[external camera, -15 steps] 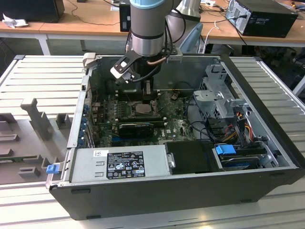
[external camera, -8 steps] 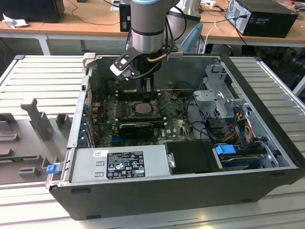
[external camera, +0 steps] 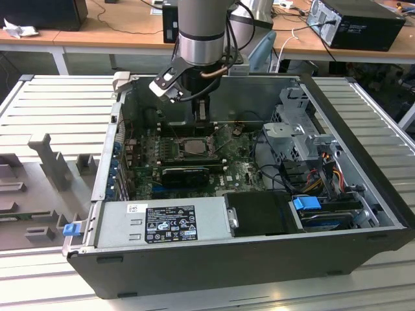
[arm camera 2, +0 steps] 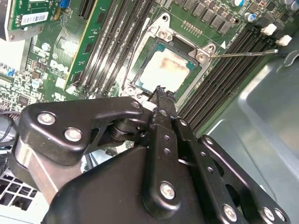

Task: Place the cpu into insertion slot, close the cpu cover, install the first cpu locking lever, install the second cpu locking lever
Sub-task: 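Close the cpu cover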

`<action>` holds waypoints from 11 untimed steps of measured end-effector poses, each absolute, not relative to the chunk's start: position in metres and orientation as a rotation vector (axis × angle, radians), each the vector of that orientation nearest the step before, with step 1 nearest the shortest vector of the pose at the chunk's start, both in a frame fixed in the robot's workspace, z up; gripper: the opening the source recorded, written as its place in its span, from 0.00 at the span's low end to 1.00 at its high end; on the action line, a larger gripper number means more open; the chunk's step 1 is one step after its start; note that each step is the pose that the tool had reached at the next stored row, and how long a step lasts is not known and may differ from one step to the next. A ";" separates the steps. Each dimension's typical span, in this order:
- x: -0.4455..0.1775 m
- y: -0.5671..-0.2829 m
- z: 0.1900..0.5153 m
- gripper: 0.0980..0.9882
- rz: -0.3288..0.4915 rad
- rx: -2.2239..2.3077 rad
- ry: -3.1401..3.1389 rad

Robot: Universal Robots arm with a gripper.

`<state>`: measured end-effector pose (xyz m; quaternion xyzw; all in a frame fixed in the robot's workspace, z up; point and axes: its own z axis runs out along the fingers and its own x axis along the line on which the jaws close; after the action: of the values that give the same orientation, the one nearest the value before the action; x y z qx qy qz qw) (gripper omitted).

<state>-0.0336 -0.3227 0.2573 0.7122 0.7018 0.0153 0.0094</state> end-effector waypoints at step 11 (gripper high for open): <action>-0.032 -0.323 0.260 0.01 0.047 2.224 2.192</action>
<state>-0.0319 -0.3227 0.2603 0.7122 0.7018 0.0151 0.0095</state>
